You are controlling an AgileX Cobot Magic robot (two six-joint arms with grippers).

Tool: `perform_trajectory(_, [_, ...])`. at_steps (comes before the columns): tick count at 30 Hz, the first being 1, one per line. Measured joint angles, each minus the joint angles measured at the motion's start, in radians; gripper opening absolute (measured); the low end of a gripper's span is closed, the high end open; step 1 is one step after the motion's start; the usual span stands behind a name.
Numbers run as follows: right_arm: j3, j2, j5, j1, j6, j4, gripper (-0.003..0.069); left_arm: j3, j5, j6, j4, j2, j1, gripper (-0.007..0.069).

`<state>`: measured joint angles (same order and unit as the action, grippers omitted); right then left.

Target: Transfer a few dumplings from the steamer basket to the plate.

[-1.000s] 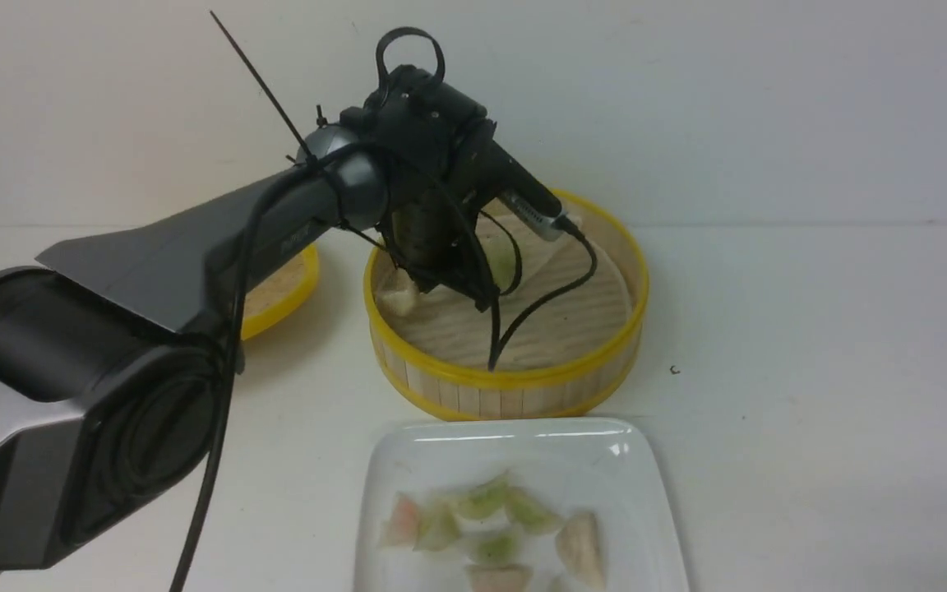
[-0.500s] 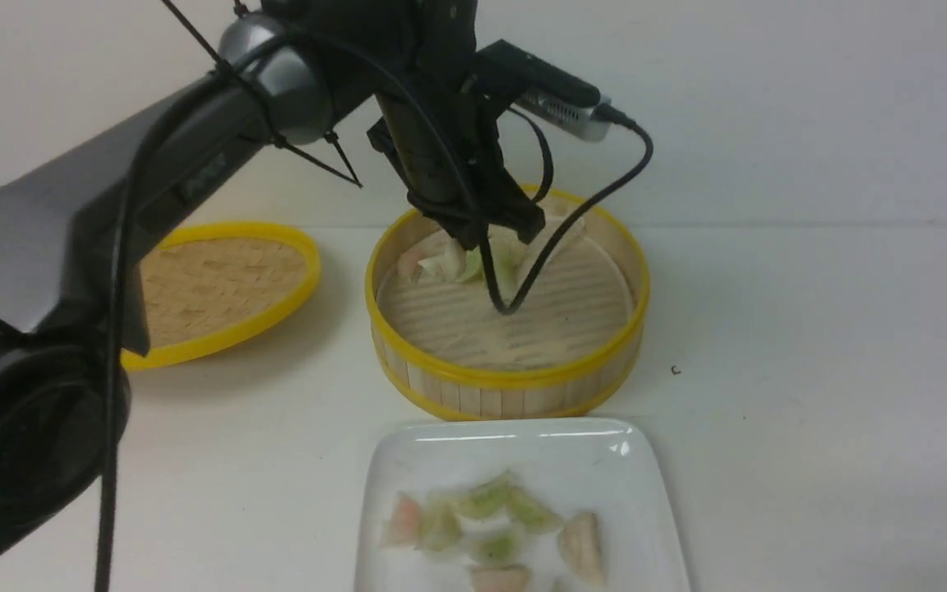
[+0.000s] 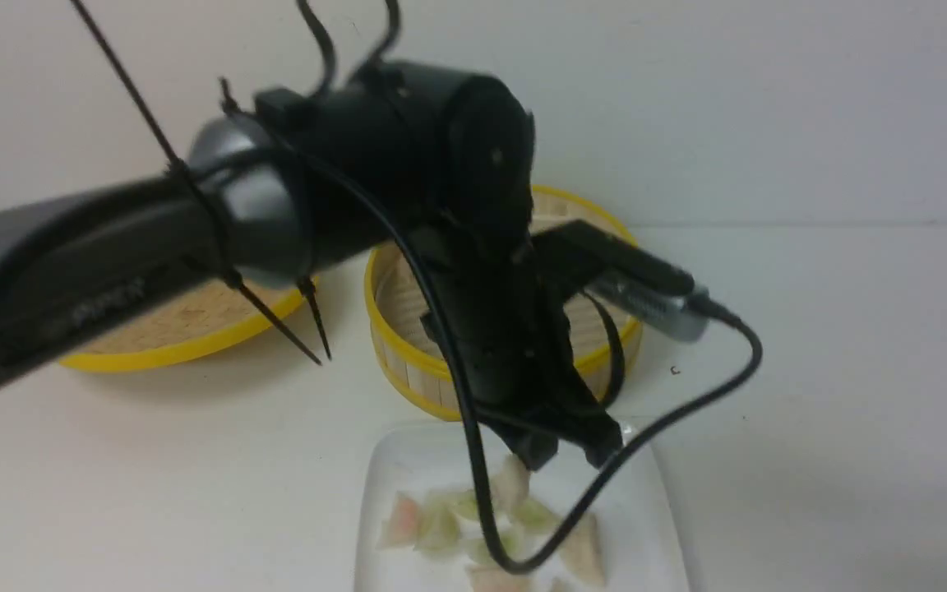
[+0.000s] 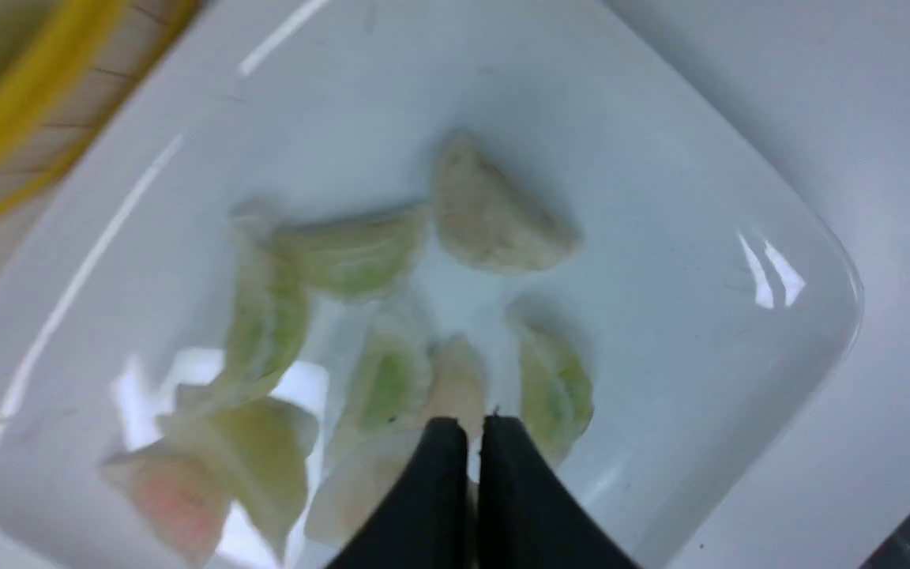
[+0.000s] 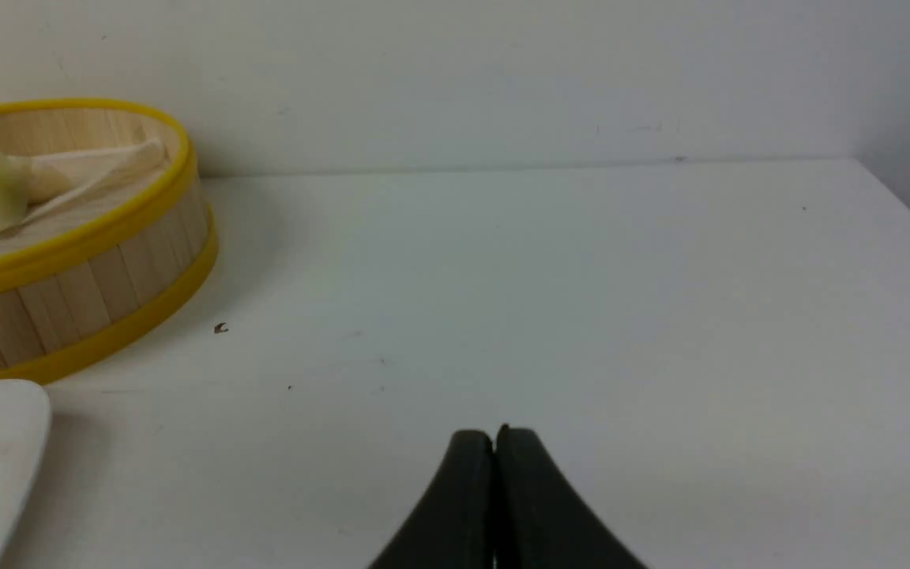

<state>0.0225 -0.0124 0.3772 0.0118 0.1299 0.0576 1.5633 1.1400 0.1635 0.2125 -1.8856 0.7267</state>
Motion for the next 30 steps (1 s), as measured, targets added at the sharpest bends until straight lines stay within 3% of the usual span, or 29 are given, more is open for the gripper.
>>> perform_trajectory(5, [0.000, 0.000, 0.000, 0.000, 0.000, 0.000, -0.0015, -0.012, -0.058, 0.000, 0.003, -0.069, 0.016, 0.0052])
perform_trajectory(10, [0.000, 0.000, 0.000, 0.000, 0.000, 0.000, -0.0015, 0.002, -0.068, 0.003, -0.010, -0.097, 0.016, 0.0300])
perform_trajectory(12, [0.000, 0.000, 0.000, 0.000, 0.000, 0.000, -0.0015, 0.037, -0.045, 0.000, -0.021, -0.092, 0.016, 0.0340])
perform_trajectory(15, [0.000, 0.000, 0.000, 0.000, -0.001, 0.000, -0.0015, 0.083, -0.012, -0.012, -0.046, -0.043, 0.016, 0.0290])
perform_trajectory(17, [0.000, 0.000, 0.000, 0.000, -0.001, 0.000, -0.0015, 0.089, -0.013, -0.019, -0.053, 0.036, 0.016, 0.0180])
perform_trajectory(18, [0.000, 0.000, 0.000, 0.000, -0.001, 0.000, -0.0015, 0.089, -0.014, -0.019, -0.053, 0.045, 0.016, 0.0167])
perform_trajectory(19, [0.000, 0.000, 0.000, 0.000, -0.001, 0.000, -0.0015, 0.079, -0.026, -0.021, -0.053, 0.128, 0.016, 0.0082])
perform_trajectory(21, [0.000, 0.000, 0.000, 0.000, -0.001, 0.000, -0.0015, 0.036, -0.075, -0.034, -0.052, 0.247, 0.016, 0.0022])
perform_trajectory(25, [0.000, 0.000, 0.000, 0.000, -0.001, 0.000, -0.0015, -0.108, -0.228, -0.046, -0.034, 0.448, 0.016, -0.0006])
perform_trajectory(30, [0.000, 0.000, 0.000, 0.000, -0.001, 0.000, -0.0015, -0.456, -0.583, -0.053, 0.012, 0.746, 0.016, -0.0006])
